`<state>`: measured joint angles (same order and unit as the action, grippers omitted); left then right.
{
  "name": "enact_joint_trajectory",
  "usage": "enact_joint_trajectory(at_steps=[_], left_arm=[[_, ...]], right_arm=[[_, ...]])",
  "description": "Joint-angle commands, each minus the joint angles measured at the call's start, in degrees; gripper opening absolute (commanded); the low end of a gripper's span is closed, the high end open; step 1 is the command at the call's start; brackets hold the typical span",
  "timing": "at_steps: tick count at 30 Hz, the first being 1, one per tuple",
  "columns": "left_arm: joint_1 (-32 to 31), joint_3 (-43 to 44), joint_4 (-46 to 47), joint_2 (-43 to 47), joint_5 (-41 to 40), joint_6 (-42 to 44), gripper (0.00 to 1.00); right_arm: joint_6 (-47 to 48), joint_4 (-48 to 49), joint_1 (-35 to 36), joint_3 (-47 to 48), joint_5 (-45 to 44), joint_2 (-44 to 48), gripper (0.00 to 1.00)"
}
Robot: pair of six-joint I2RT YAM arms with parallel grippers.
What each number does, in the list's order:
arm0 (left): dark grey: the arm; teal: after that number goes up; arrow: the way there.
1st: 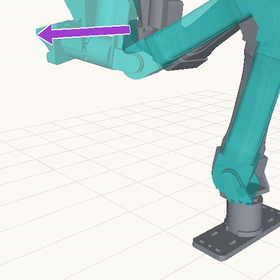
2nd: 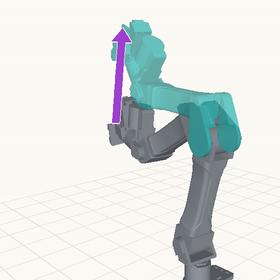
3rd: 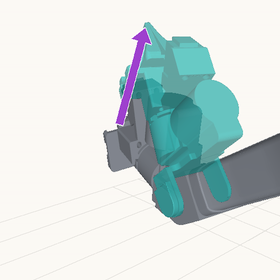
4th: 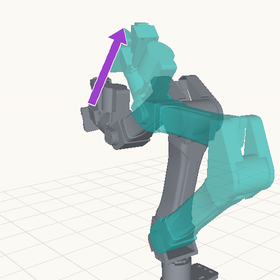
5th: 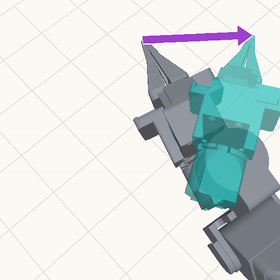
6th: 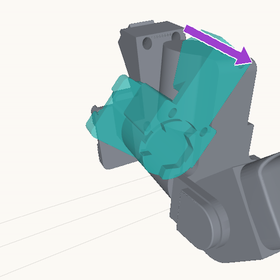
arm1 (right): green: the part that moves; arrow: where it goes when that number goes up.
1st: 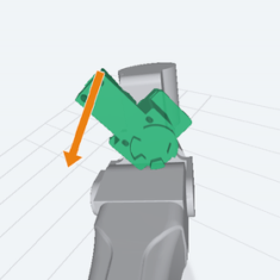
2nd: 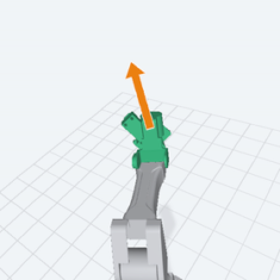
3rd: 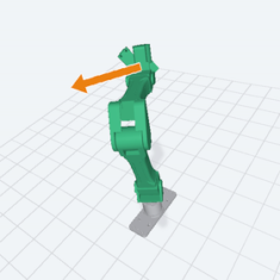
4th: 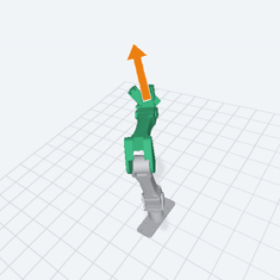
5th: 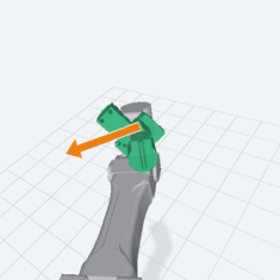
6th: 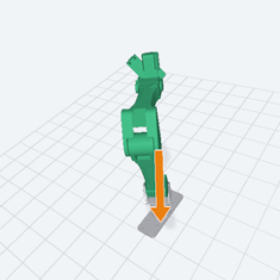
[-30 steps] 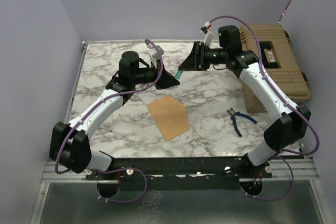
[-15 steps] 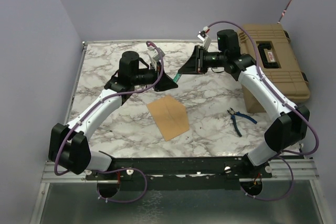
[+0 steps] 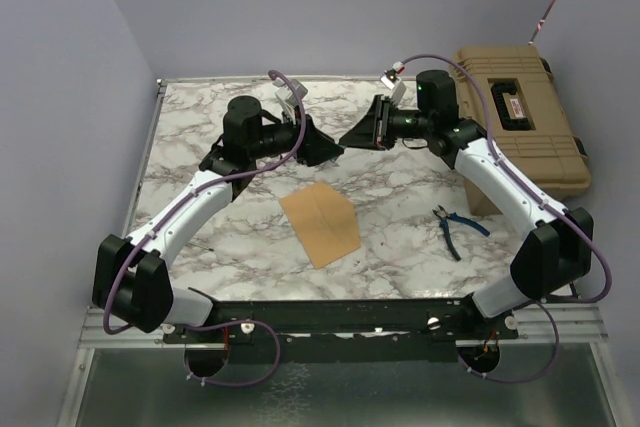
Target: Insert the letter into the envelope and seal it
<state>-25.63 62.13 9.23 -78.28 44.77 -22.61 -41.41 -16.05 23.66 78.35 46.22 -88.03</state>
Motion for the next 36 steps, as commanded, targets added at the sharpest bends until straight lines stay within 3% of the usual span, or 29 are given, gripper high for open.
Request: enact_joint_trajectory(at_steps=[1,7,10,15,16,20,22,24,29,36], left_arm=[[-0.47,-1.71,3.78,-0.15,0.1,-1.32,0.52],[-1.02,-2.27,3.82,-1.12,2.98,-0.86,0.51],[-2.16,-2.23,4.5,-1.5,-0.46,-0.76,0.37],[-2.59,-1.85,5.41,-2.36,-3.46,-1.05,0.0],[-2.6,-1.98,5.49,-2.29,-3.75,-0.8,0.0],[-2.59,-2.4,4.37,-1.52,-0.68,3.24,0.0],[-2.59,-2.01,1.11,-1.15,0.81,6.83,0.0],[-2.53,-1.74,-1.62,-0.56,1.05,9.19,0.0],[-2.52,-0.38,-5.3,0.66,0.56,13.61,0.0],[-2.5,0.63,-6.29,0.77,6.2,15.02,0.0]], right_arm=[[-3.15,6.15,0.24,-1.45,-1.78,3.12,0.0],[-4.72,7.83,0.21,-1.85,-0.68,2.93,0.0],[-4.23,6.91,0.24,-1.1,0.23,1.99,0.0],[-2.7,4.72,0.23,0.93,0.79,1.08,0.02],[-2.12,3.57,0.2,1.5,0.95,0.84,0.05],[1.5,-2.85,0.24,4.25,-0.14,0.13,0.43],[3.04,-5.64,0.2,5.61,0.03,-0.4,0.49],[4.64,-8.19,0.19,6.94,1.51,-1.19,0.49],[6.77,-10.84,0.24,7.52,5.04,-1.72,0.34],[8.11,-12.39,0.22,8.26,5.16,-1.98,0.33]])
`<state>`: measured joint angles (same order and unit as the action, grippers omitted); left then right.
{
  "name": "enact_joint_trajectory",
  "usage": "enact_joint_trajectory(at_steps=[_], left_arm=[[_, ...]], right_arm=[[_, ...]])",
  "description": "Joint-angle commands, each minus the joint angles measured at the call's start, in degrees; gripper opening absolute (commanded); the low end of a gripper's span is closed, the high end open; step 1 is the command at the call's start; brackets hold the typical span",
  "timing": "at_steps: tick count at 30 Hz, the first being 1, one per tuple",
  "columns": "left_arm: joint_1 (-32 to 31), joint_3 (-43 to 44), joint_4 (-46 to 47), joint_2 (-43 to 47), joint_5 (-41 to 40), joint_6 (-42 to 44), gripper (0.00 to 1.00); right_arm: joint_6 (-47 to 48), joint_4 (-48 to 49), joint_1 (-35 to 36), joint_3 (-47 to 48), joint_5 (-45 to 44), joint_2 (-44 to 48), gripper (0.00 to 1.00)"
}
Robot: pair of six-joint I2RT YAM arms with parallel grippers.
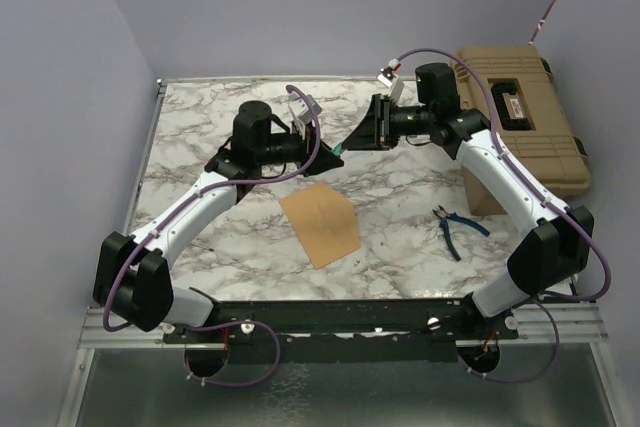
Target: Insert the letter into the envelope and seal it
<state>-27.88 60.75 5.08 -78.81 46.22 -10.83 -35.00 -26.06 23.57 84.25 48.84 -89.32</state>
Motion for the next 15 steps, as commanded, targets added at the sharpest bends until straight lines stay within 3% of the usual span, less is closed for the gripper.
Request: enact_joint_trajectory(at_steps=[1,6,15], left_arm=[[-0.25,2.0,-2.44,1.48,4.85,3.51,0.0],[-0.25,1.97,-3.13,2.33,5.47,4.06,0.0],[-0.25,1.78,-3.41,2.4,5.19,4.15,0.0]], right_arm=[[1.84,-2.63,0.32,2.53,2.26,-0.84,0.34],[2.25,-2.07,0.29,2.26,2.43,-0.77,0.47],[1.28,0.09,0.29,0.9,4.22,-0.66,0.45]])
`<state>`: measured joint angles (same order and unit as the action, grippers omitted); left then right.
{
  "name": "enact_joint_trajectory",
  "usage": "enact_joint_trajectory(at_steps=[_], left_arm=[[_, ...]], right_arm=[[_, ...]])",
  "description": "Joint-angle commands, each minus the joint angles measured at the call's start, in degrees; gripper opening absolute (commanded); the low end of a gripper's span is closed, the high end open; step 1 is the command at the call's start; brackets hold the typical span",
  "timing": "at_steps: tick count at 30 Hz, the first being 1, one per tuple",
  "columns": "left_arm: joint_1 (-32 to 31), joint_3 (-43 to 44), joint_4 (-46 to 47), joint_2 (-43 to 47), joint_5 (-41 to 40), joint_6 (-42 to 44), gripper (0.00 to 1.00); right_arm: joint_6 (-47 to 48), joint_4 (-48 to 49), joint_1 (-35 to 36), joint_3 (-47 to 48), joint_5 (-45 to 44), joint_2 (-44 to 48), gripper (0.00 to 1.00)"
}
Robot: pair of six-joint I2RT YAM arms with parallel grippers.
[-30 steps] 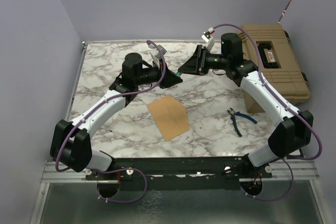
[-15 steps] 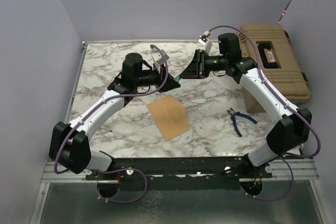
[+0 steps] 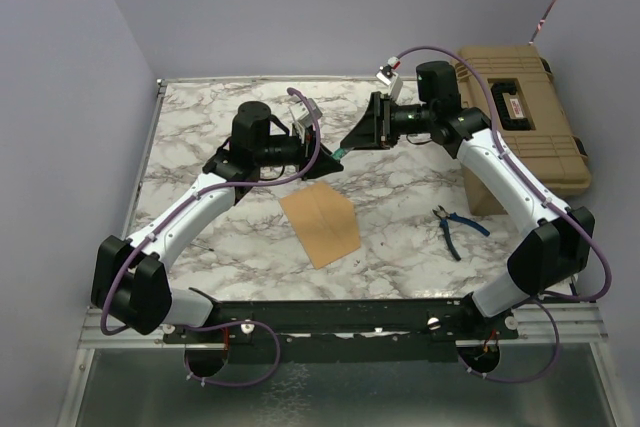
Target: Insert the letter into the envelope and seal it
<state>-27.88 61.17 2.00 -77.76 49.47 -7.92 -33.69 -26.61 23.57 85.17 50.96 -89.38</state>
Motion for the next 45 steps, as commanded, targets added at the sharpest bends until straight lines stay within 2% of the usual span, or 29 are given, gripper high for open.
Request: enact_joint_trajectory(at_steps=[1,6,13,14,17,18,24,31,36,40,45], left_arm=[[-0.25,1.45,-0.33,1.23,2.28,1.2,0.0],[-0.25,1.83,-0.33,0.77,2.19,1.18,0.0],[-0.25,1.57,-0.83,0.46,1.11,1.34,0.0],[-0.25,1.35,-0.93,0.56,1.01,1.35,0.0],[-0.25,0.69,-1.2,0.88,0.89,1.36,0.0],[-0.25,0.56,-1.58,1.0,0.77,1.61,0.0],[0.15,-0.39,-8.19,2.47,-0.43,4.59,0.0],[2.27,-6.24,-10.99,8.14,4.34,4.5,0.0],[2.47,-6.72,-11.54,9.2,6.94,4.4,0.0],[2.46,-5.98,-11.65,8.6,5.56,4.37,0.0],[2.48,-4.4,-11.63,6.92,3.53,3.96,0.0]], right_arm=[[-0.23,0.91,0.32,-0.19,1.99,-0.57,0.43],[-1.09,2.33,0.29,-0.79,4.05,-1.05,0.29],[0.14,3.64,0.26,-1.55,9.38,-0.45,0.27],[0.38,4.02,0.29,-1.62,10.12,-0.43,0.24],[1.48,3.67,0.3,-1.3,11.02,-0.31,0.03],[2.29,2.84,0.32,-0.99,10.53,-0.33,0.01],[7.49,-2.24,-1.34,2.5,8.41,-0.19,0.0],[8.39,-2.63,-8.6,4.75,11.33,1.5,0.0],[8.12,-2.39,-10.3,5.96,11.66,1.06,0.0],[13.0,-9.2,-10.36,8.95,1.71,-0.83,0.0],[18.1,-15.77,-8.2,4.73,-28.69,-2.37,0.0]])
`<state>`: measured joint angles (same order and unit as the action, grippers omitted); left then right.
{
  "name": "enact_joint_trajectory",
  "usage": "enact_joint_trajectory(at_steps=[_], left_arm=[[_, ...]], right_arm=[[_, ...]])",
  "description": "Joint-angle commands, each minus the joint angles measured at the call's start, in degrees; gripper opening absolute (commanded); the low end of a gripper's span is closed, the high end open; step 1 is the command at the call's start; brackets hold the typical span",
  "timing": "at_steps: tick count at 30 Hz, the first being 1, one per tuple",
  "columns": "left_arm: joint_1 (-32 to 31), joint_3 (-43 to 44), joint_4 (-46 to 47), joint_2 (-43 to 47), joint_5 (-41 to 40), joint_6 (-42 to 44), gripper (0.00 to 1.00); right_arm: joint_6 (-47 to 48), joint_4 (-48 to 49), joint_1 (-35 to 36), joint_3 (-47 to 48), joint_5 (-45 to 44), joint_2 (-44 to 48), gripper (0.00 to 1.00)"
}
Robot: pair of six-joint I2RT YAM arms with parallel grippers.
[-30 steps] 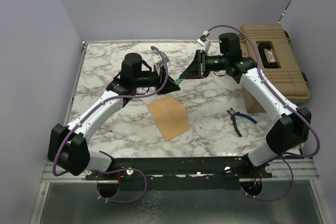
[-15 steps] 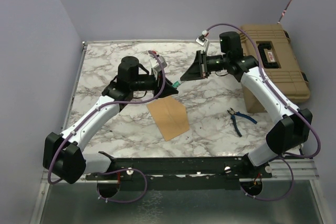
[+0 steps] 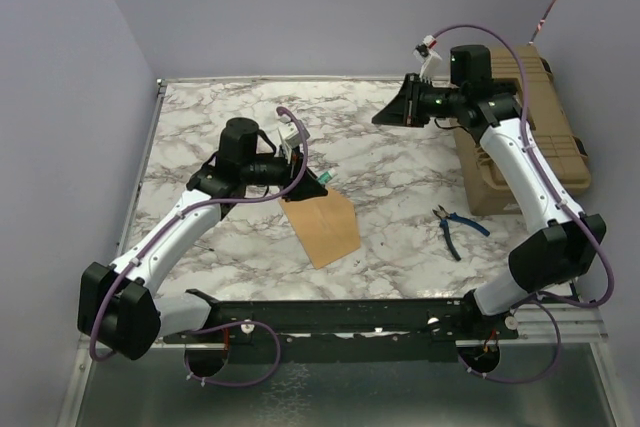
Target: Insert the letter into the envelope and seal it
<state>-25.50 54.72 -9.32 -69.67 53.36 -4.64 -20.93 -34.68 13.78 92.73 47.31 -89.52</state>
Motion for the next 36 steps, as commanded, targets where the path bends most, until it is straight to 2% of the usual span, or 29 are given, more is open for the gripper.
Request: enact_joint_trajectory(at_steps=[1,3,8,12,14,15,25,31,36], left_arm=[[0.1,2.46,-0.34,-1.51,-0.73,0.67,0.0],[0.09,3.45,-0.23,-2.13,-1.69,0.38,0.0],[0.1,5.75,1.23,-3.13,-2.85,-0.88,0.0],[0.05,6.7,2.1,-3.83,-3.39,-1.49,0.0],[0.08,7.41,2.17,-4.34,-3.64,-1.78,0.0],[0.09,8.18,2.36,-4.76,-3.68,-2.03,0.0],[0.1,8.3,2.62,-4.62,-4.55,-2.31,0.0],[0.09,8.39,2.65,-4.34,-4.59,-2.55,0.0],[0.09,8.34,2.84,-3.92,-4.57,-2.78,0.0]], right_arm=[[5.75,-7.77,2.46,-4.6,-30.36,-2.56,0.0],[6.17,-7.46,4.61,-8.1,-38.78,-3.33,0.0],[6.25,-2.02,8.59,-18.29,-52.96,-4.54,0.0],[5.59,4.8,9.16,-26.7,-57.46,-5.98,0.02],[5.14,6.81,9.35,-29.3,-59.37,-7.01,0.05],[4.94,9.62,9.59,-32.04,-61.14,-7.48,0.12],[2.6,12.25,9.57,-35.08,-60.38,-10.9,0.24],[2.11,8.38,9.52,-31.7,-60.5,-8.9,0.5],[2.14,5.22,9.55,-28.45,-58.75,-5.54,0.58]])
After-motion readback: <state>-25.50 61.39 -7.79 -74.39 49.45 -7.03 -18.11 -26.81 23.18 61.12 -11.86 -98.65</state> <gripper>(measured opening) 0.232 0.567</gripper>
